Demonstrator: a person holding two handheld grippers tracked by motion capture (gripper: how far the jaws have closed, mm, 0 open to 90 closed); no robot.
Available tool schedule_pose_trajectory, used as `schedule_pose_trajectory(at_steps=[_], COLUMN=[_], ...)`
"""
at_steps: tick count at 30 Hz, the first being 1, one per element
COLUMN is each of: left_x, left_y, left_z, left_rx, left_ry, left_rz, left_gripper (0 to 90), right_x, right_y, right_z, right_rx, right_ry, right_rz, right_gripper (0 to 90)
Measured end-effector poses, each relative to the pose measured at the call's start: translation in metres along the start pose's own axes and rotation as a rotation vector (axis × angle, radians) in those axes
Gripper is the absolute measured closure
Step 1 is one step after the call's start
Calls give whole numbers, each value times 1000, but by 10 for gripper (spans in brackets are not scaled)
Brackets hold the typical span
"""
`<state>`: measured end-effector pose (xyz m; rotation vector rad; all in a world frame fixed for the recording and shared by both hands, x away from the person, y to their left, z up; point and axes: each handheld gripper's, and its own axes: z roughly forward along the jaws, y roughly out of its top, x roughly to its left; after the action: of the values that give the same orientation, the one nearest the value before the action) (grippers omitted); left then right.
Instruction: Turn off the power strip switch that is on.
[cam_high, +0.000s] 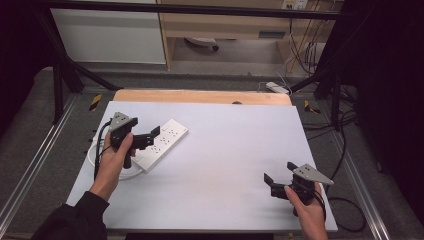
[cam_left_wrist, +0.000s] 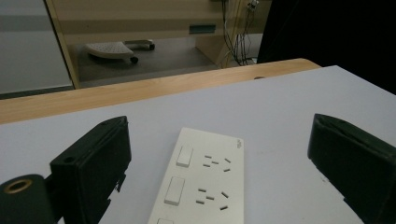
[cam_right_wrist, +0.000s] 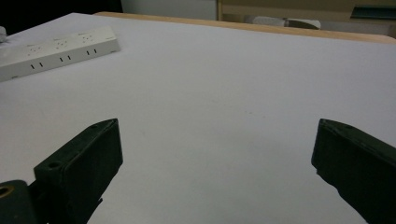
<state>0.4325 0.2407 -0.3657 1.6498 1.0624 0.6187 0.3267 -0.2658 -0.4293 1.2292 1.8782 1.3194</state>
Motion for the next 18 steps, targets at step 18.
schedule_pose_trajectory(at_steps=[18], left_x=[-9], left_y=[-5], left_z=[-40], left_rx=[-21], left_ry=[-32], left_rz=[12], left_gripper=[56], right_x=[1], right_y=[0], right_z=[0], right_rx=[2], right_ry=[2], right_rz=[-3], right_gripper=[23])
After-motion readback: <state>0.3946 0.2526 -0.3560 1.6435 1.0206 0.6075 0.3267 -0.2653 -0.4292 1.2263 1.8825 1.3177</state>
